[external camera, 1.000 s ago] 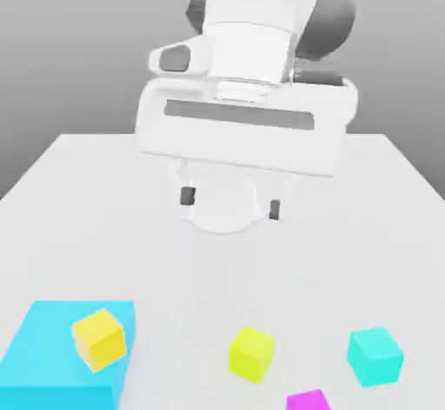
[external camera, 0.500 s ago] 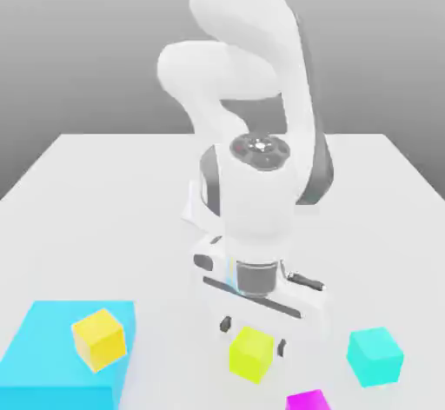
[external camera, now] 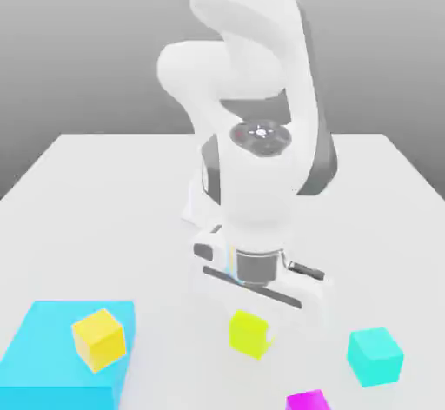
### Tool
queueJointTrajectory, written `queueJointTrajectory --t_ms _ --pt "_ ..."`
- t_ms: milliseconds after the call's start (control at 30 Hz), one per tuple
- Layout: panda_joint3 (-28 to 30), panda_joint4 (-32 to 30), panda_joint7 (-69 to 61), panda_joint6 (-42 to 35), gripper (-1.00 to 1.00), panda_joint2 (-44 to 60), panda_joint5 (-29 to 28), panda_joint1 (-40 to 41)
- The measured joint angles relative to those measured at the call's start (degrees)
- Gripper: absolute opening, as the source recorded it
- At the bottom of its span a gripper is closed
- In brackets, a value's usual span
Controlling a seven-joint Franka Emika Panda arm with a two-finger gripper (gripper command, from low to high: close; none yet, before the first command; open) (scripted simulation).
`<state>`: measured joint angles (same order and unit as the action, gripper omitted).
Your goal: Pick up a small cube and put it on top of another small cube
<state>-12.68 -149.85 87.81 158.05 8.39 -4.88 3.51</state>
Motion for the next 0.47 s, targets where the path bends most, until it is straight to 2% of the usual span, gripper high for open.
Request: queueJointTrajectory --t_ms 167,333,367,467 --pt "-6.4 6.9 11.3 -8.4 -1.0 -1.3 0.3 -8.1" --pt "-4.5 8.7 17.7 -2.9 -1.0 6.4 -5.5 -11.8" --pt "-3.8 8.8 18.5 -1.7 1.0 7.8 -6.5 -12.4" --pt "-3.8 8.8 18.5 -1.7 1.0 7.8 -6.5 -12.4"
